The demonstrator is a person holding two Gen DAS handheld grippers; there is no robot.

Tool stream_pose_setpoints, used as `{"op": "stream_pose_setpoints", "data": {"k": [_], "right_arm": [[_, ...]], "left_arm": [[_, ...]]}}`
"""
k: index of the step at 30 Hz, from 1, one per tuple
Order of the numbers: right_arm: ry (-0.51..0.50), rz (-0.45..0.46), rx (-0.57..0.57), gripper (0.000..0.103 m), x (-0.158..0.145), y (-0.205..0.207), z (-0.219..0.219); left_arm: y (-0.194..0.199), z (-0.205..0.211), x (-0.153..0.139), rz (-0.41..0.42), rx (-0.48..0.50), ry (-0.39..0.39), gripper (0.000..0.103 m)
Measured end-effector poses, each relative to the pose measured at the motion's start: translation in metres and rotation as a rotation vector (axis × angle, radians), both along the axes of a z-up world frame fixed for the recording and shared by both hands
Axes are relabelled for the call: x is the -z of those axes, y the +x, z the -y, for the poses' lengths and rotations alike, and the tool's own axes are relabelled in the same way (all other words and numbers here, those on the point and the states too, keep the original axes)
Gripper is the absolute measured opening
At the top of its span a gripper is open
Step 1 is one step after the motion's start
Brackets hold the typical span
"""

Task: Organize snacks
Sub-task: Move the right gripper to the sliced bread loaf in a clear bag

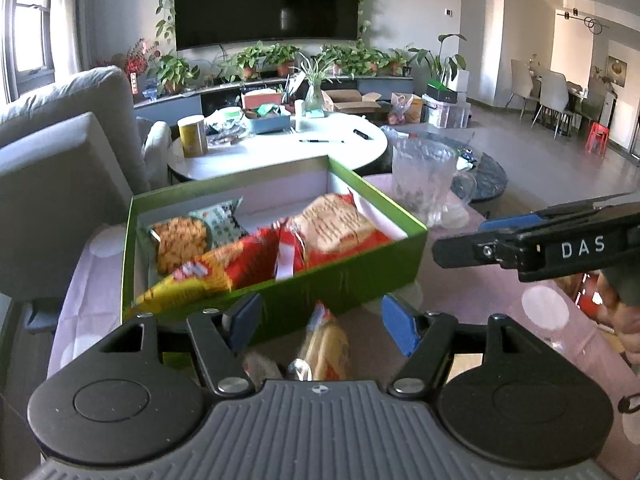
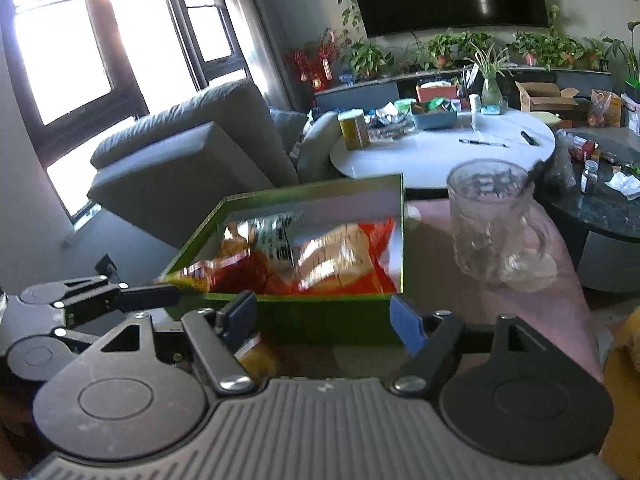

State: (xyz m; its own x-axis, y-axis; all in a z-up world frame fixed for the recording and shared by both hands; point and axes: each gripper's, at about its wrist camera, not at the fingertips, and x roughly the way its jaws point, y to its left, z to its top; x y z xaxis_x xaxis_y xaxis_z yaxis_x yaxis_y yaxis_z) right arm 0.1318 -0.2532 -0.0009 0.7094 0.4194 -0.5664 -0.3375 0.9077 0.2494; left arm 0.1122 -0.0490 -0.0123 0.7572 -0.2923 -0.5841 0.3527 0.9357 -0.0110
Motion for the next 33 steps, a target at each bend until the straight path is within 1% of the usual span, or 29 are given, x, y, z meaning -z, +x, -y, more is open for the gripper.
{"op": "stream_pose_setpoints", "data": {"k": [3,11,19,25,33], "right_arm": [[-0.025,-0.031,0.005,0.048,0.007,-0.007,0.002],[-0.036,-0.108,0.027,0.048,0.024,-0.024,0.009],[-0.023,-0.202,0.06,0.048,0.038,-0.032,0.017],[-0.027,-0.229,0.065,0.048,0.043,-0.036,0.02],[-0.026,-0.236,0.067,0.048,0.045,-0.035,0.023]], "left_arm": [[-0.009,-0.001,0.004,-0.012,0.006,-0.009,0.065],[-0.033,0.008,0.012,-0.038,0.045,-0.009,0.07],[-0.051,0.026,0.026,-0.083,0.116,0.01,0.072],[-0.056,0.035,0.034,-0.106,0.148,0.011,0.073],[-0.061,0.039,0.033,-0.106,0.174,0.014,0.074]]}}
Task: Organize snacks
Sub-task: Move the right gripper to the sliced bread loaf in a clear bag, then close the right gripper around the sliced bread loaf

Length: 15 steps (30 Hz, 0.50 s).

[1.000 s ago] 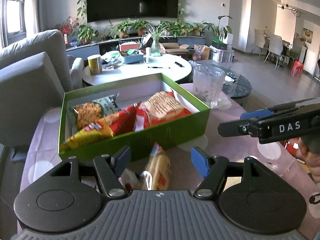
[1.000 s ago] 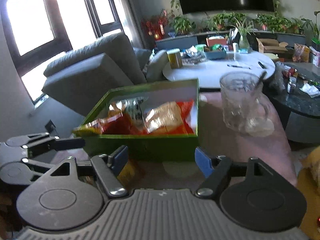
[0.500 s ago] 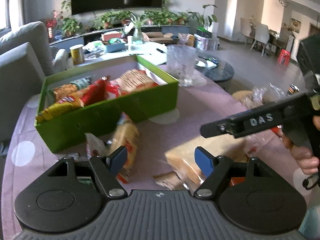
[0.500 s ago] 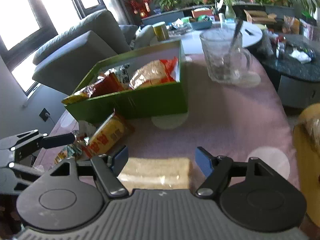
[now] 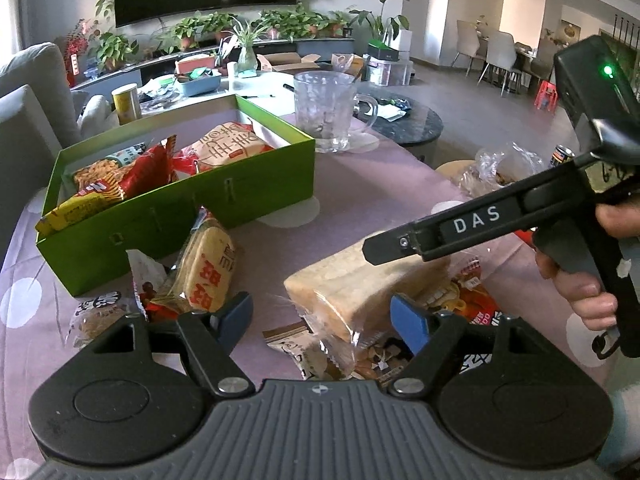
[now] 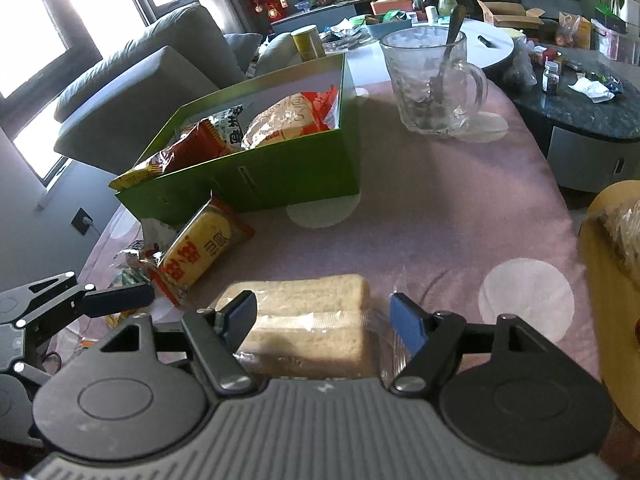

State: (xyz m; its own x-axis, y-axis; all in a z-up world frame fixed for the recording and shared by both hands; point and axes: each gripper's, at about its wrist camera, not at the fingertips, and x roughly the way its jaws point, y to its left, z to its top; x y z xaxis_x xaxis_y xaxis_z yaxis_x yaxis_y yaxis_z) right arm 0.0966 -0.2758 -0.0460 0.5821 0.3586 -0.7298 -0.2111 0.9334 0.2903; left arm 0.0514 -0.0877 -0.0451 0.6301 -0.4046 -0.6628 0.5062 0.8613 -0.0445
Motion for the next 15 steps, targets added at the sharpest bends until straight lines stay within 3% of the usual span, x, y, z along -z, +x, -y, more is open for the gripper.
{"op": "stream_pose_setpoints", "data": {"k": [6,15], "right_arm": [[-0.006,0.0,-0.007,0.049,0.002,0.002,-0.004],[0.026,0.004,-0.041,0.049,0.005,0.011,-0.023]], "left_arm": [[0.004,0.004,0.008,-0.03,0.015,0.015,0.074],[0.013,-0.008,0.016,-0.065,-0.038,0.013,0.074]]}}
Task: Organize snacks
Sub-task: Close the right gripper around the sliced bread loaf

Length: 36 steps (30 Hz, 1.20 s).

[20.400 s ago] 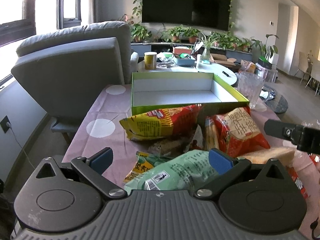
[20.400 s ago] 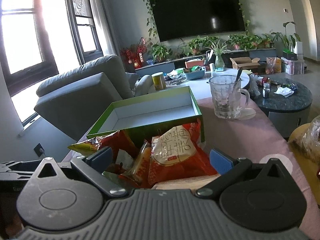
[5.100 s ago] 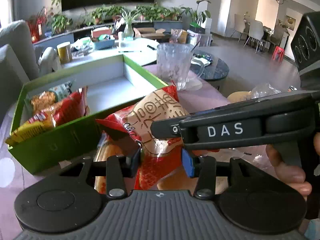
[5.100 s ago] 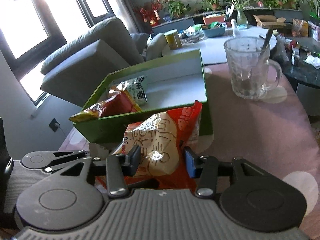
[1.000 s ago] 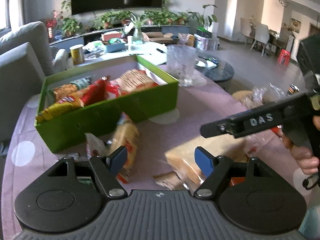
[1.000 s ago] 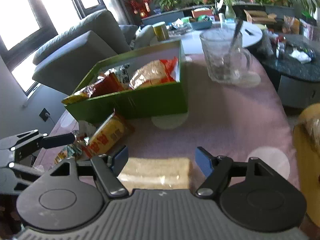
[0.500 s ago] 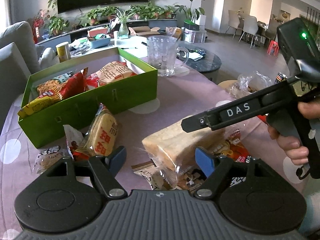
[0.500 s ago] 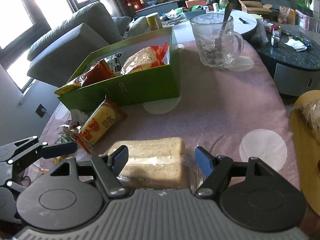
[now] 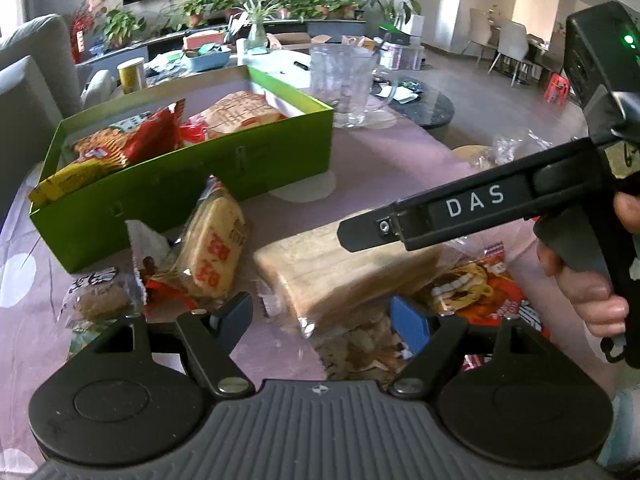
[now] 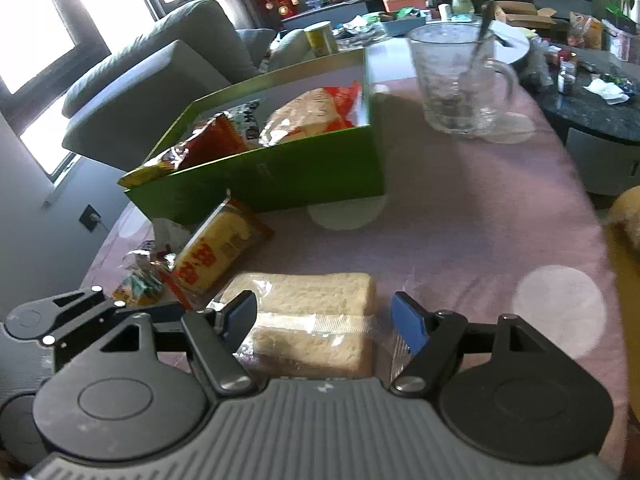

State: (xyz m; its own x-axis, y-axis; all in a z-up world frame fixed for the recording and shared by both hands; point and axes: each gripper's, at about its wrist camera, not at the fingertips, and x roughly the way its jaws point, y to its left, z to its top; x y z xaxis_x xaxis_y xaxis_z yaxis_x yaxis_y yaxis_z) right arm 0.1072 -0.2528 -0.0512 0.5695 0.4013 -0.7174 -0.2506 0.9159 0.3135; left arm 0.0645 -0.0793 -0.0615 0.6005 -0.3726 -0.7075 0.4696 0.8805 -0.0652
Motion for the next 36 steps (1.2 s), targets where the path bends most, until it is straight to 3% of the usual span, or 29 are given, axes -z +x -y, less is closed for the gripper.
{"op": "stream_pose_setpoints", "data": {"k": [8,13,26,36], "right_arm": [[0.037,0.025,0.056,0.049,-0.01,0.003,0.014],[0.019,-0.008,0.095,0.054,-0.005,0.003,0.028],[0.027,-0.065,0.044,0.054,0.01,0.014,0.017],[0.015,-0.044,0.023,0.035,0.009,0.013,0.012]], "left_arm": [[0.005,-0.003,0.003,-0.013,-0.009,-0.006,0.074],[0.01,0.0,0.007,-0.03,-0.007,-0.006,0.074],[0.023,0.005,0.011,-0.052,0.011,-0.013,0.071],[0.024,0.008,0.009,-0.022,0.017,-0.001,0.058]]}}
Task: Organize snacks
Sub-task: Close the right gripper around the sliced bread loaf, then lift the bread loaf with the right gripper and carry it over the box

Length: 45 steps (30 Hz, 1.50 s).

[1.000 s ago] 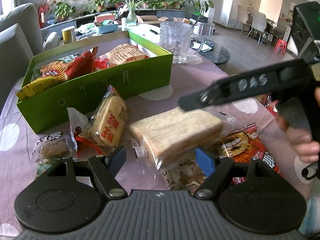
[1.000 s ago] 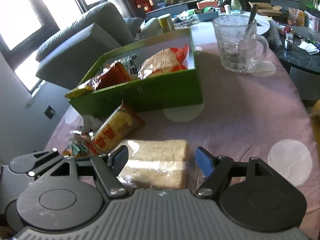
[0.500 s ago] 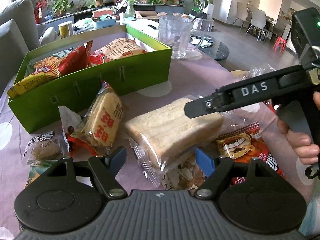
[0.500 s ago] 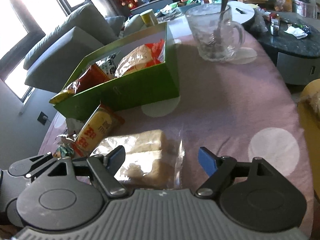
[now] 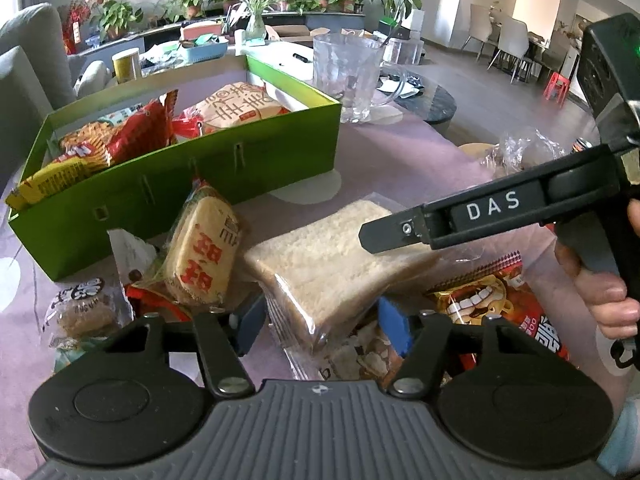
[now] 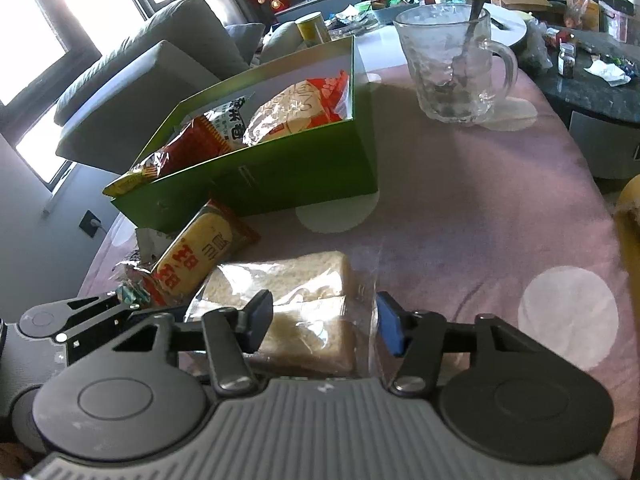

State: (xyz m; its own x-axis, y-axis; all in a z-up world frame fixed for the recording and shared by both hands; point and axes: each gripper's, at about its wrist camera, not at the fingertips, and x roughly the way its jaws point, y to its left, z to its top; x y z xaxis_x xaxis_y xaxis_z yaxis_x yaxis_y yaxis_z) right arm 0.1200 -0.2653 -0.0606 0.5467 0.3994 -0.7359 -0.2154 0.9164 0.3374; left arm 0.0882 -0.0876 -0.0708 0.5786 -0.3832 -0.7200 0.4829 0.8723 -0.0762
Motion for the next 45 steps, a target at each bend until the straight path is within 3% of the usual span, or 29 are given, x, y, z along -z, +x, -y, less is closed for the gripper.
{"op": "stream_pose_setpoints", "data": {"k": [19,27,31,34,42,44,45], "right_arm": [[0.01,0.067,0.003,0.035,-0.021,-0.011,-0.001],[0.009,0.054,0.007,0.035,-0.009,-0.005,0.0],[0.013,0.026,0.022,0.036,0.0,-0.003,0.003],[0.013,0.022,0.032,0.047,0.001,-0.003,0.008],[0.023,-0.023,0.007,0.052,0.008,0.002,0.006],[0.021,-0.014,0.006,0.047,0.008,0.001,0.003],[0.027,-0.001,-0.003,0.036,0.006,0.0,0.002]], "left_arm": [[-0.01,0.003,-0.018,0.066,0.024,-0.006,0.057],[0.0,0.006,-0.003,0.023,0.019,0.011,0.057],[-0.001,0.005,0.003,0.023,0.01,0.033,0.066],[-0.002,0.003,0.002,0.028,-0.006,0.039,0.076],[0.009,0.008,0.007,0.0,0.011,0.024,0.07],[0.006,0.011,0.005,0.023,0.031,0.04,0.063],[0.003,0.012,0.002,0.033,0.047,0.037,0.062]]}}
